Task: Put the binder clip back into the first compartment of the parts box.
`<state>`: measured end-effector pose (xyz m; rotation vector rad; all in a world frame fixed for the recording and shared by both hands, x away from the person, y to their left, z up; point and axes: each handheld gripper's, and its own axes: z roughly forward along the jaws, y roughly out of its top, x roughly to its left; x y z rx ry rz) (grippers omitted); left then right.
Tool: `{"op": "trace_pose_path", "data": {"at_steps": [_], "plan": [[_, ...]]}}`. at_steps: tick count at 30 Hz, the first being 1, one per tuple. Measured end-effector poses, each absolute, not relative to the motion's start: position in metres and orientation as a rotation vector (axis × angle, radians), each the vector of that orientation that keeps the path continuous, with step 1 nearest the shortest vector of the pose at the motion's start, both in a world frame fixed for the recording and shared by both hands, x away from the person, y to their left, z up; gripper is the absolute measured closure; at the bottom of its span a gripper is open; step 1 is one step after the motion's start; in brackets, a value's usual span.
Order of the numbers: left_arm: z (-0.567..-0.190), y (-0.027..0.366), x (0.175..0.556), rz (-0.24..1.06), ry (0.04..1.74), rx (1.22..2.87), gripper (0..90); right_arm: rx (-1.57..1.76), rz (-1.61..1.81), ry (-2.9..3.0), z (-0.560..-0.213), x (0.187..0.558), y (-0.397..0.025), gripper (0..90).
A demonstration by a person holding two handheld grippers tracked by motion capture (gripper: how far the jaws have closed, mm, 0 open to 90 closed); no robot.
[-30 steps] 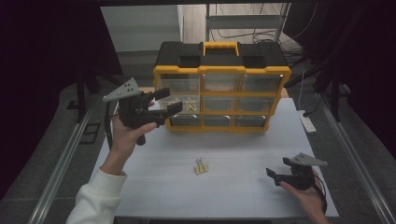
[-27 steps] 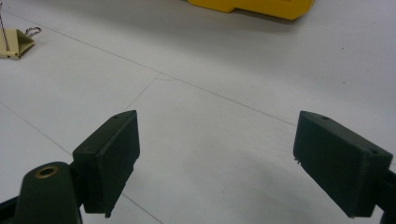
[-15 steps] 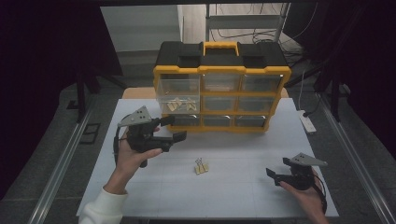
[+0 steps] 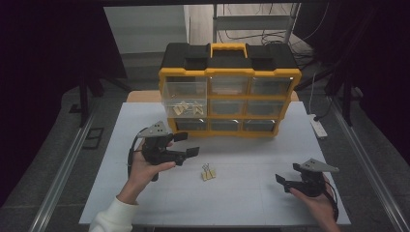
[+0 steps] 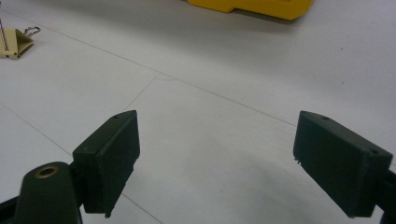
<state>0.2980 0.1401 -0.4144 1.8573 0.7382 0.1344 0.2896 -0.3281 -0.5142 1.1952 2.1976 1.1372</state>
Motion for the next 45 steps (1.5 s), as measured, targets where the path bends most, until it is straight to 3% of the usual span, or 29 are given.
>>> {"op": "trace_pose_path", "data": {"at_steps": [16,33,41,45], "plan": [[-0.464,0.115,0.313,0.03,0.816,2.04,25.1,1.198,1.138,2.201,-0.515,0.29,-0.328,14.6],[-0.496,0.093,0.329,-0.061,0.864,2.13,24.1,1.196,1.133,2.209,-0.516,0.291,-0.328,14.6],[-0.51,0.087,0.336,-0.106,0.893,2.161,31.1,1.195,1.128,2.214,-0.516,0.291,-0.328,14.6],[-0.515,0.085,0.34,-0.143,0.895,2.169,45.0,1.193,1.123,2.216,-0.517,0.292,-0.328,14.5]]}}
